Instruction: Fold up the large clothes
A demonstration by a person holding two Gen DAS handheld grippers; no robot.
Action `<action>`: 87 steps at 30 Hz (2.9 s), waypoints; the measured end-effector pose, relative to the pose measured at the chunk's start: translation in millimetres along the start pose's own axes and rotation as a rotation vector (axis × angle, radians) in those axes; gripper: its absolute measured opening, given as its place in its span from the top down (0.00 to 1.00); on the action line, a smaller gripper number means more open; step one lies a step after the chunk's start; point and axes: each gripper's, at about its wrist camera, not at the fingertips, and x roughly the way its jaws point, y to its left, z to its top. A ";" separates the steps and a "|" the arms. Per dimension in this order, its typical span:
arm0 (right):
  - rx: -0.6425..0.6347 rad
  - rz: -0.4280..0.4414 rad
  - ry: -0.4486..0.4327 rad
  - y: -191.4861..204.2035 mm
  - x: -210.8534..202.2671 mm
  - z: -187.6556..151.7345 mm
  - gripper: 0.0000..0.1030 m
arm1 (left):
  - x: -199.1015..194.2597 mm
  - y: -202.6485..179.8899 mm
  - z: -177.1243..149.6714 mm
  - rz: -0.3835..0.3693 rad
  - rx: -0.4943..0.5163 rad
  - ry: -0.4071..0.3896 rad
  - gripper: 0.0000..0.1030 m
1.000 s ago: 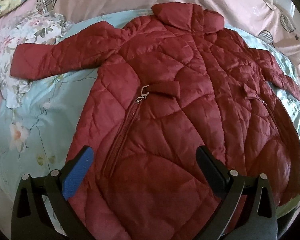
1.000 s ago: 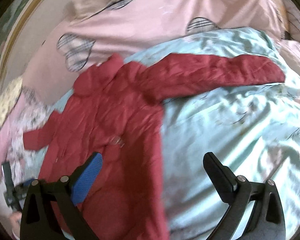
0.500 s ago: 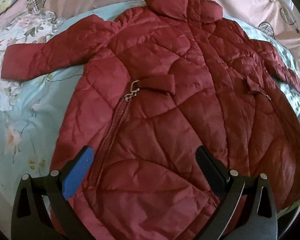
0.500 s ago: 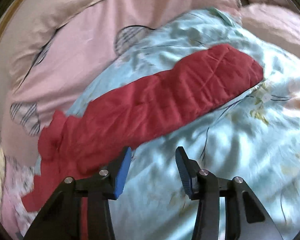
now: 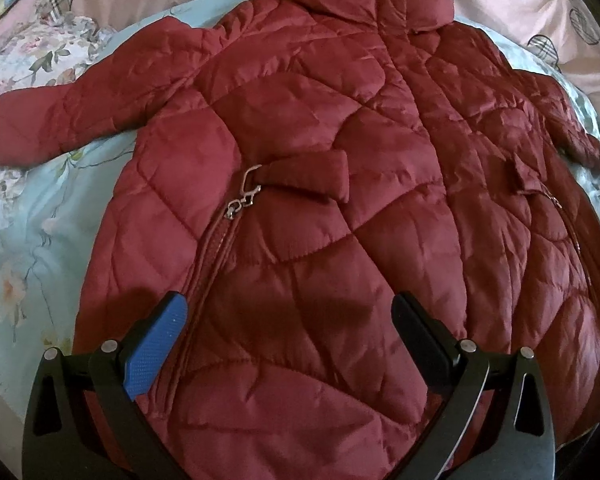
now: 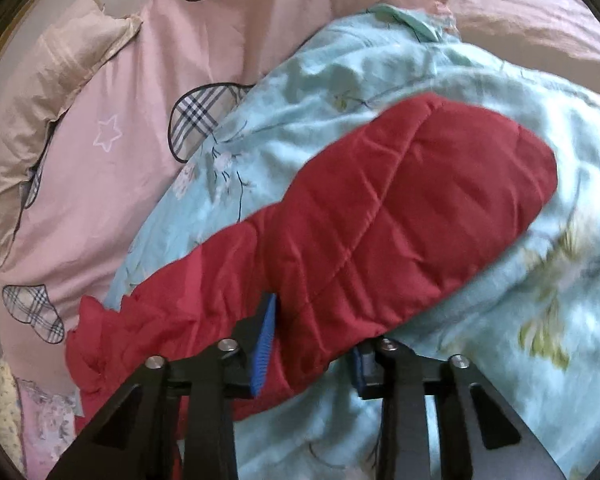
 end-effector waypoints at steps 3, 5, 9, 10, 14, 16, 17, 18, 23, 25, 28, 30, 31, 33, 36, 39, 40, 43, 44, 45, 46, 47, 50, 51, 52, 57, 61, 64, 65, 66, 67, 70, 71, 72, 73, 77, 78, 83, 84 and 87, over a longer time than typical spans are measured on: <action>-0.060 -0.019 -0.030 16.4 -4.2 2.1 0.84 | 0.5 1.7 2.9 -0.006 -0.006 -0.008 0.00; -0.108 -0.019 -0.040 29.6 -8.3 0.7 0.87 | 1.0 3.0 4.1 -0.010 -0.012 -0.011 0.00; -0.235 -0.008 -0.044 67.6 -17.3 -8.2 0.89 | 0.9 5.2 4.6 -0.026 -0.026 -0.008 0.00; -0.262 -0.005 -0.044 76.9 -18.4 -11.0 0.89 | 0.0 6.0 4.0 -0.030 -0.030 -0.009 0.00; -0.375 0.026 -0.041 123.4 -22.8 -23.1 0.89 | -5.0 10.1 0.3 -0.042 -0.043 -0.020 0.00; -0.431 0.044 -0.031 149.8 -24.0 -34.3 0.89 | -6.7 13.6 -1.8 -0.047 -0.050 -0.022 0.00; -0.449 0.052 -0.025 158.5 -23.4 -37.9 0.89 | -7.4 15.7 -2.8 -0.050 -0.056 -0.022 0.00; -0.473 0.071 -0.014 171.8 -23.0 -45.6 0.89 | -7.7 17.8 -3.8 -0.052 -0.061 -0.022 0.00; -0.562 0.167 0.044 223.8 -16.5 -80.7 0.90 | -11.9 30.8 -7.3 -0.060 -0.087 -0.031 0.00; -0.601 0.194 0.074 243.8 -11.4 -96.8 0.90 | -13.8 36.2 -8.4 -0.061 -0.097 -0.036 0.00; -0.636 0.227 0.119 269.1 -2.7 -120.6 0.90 | -15.1 45.1 -8.3 -0.063 -0.115 -0.041 0.00; -0.662 0.244 0.150 282.5 3.6 -138.9 0.90 | -14.8 51.0 -8.4 -0.072 -0.128 -0.042 0.00; -0.672 0.253 0.164 287.9 5.6 -147.5 0.90 | -14.3 54.2 -8.0 -0.077 -0.136 -0.042 0.00; -0.699 0.270 0.199 303.2 13.6 -167.1 0.90 | -13.4 58.0 -8.0 -0.087 -0.147 -0.041 0.00; -0.733 0.283 0.239 317.1 22.7 -193.8 0.90 | -12.7 63.7 -6.3 -0.114 -0.162 -0.045 0.00; -0.760 0.294 0.273 327.6 30.1 -215.8 0.90 | -11.9 68.7 -2.4 -0.183 -0.167 -0.048 0.00; -0.771 0.298 0.285 333.2 33.6 -224.6 0.90 | -11.0 70.6 -0.4 -0.200 -0.173 -0.041 0.00; -0.791 0.311 0.301 341.8 37.4 -241.2 0.90 | -6.2 79.2 5.4 -0.257 -0.216 -0.023 0.00; -0.798 0.317 0.304 346.3 39.6 -247.1 0.90 | -4.0 83.5 8.7 -0.292 -0.236 -0.017 0.00; -0.802 0.320 0.305 349.5 41.4 -250.7 0.90 | -3.1 86.7 11.7 -0.312 -0.248 -0.017 0.00; -0.810 0.327 0.305 353.5 42.6 -256.3 0.90 | -1.6 91.0 15.9 -0.337 -0.265 -0.016 0.00; -0.819 0.333 0.305 357.6 43.7 -261.7 0.90 | -0.3 95.1 20.4 -0.363 -0.283 -0.014 0.00; -0.858 0.352 0.304 368.7 47.3 -278.1 0.90 | -0.2 103.5 35.2 -0.429 -0.318 -0.016 0.00; -0.869 0.358 0.304 370.8 47.6 -281.0 0.89 | -0.1 106.1 42.5 -0.449 -0.331 -0.017 0.00; -0.889 0.367 0.303 374.5 48.6 -286.4 0.89 | -0.3 109.5 51.0 -0.472 -0.344 -0.020 0.00; -0.945 0.407 0.316 378.7 52.2 -302.0 0.85 | 7.0 112.8 95.3 -0.497 -0.354 -0.032 0.00; -0.972 0.415 0.322 377.7 53.9 -309.4 0.85 | 27.7 113.5 135.0 -0.544 -0.374 -0.020 0.00; -0.969 0.422 0.335 376.6 56.6 -311.7 0.84 | 51.0 113.0 157.9 -0.618 -0.418 0.014 0.00; -0.966 0.424 0.340 376.7 57.4 -312.1 0.84 | 59.7 110.4 164.6 -0.642 -0.426 0.030 0.00; -0.965 0.427 0.344 377.0 58.0 -312.2 0.84 | 64.7 108.4 168.9 -0.667 -0.425 0.037 0.00; -0.965 0.430 0.345 377.6 57.7 -312.4 0.84 | 71.0 105.7 173.0 -0.689 -0.420 0.047 0.00; -0.964 0.435 0.349 377.4 58.0 -312.0 0.84 | 80.2 98.1 177.5 -0.682 -0.413 0.058 0.11; -0.961 0.437 0.351 377.1 58.2 -311.5 0.84 | 80.2 94.9 178.9 -0.689 -0.400 0.048 0.18; -0.960 0.438 0.352 376.7 58.3 -311.4 0.84 | 81.0 91.5 181.5 -0.691 -0.385 0.048 0.35; -0.964 0.436 0.357 376.2 58.2 -311.4 0.83 | 81.4 88.2 182.6 -0.695 -0.369 0.050 0.58; -0.937 0.450 0.379 369.2 55.5 -307.8 0.78 | 76.0 81.5 185.0 -0.672 -0.296 0.034 0.83; -0.916 0.464 0.391 364.4 53.2 -304.0 0.72 | 73.0 82.5 184.8 -0.661 -0.283 0.023 0.85; -0.836 0.461 0.379 338.5 34.9 -279.2 0.64 | 55.7 86.6 182.8 -0.445 -0.165 -0.079 0.88; -0.808 0.450 0.358 330.4 29.4 -267.8 0.64 | 53.9 86.0 182.1 -0.398 -0.141 -0.098 0.88; -0.759 0.382 0.267 313.7 19.4 -236.1 0.62 | 54.3 83.6 175.8 -0.331 -0.076 -0.118 0.88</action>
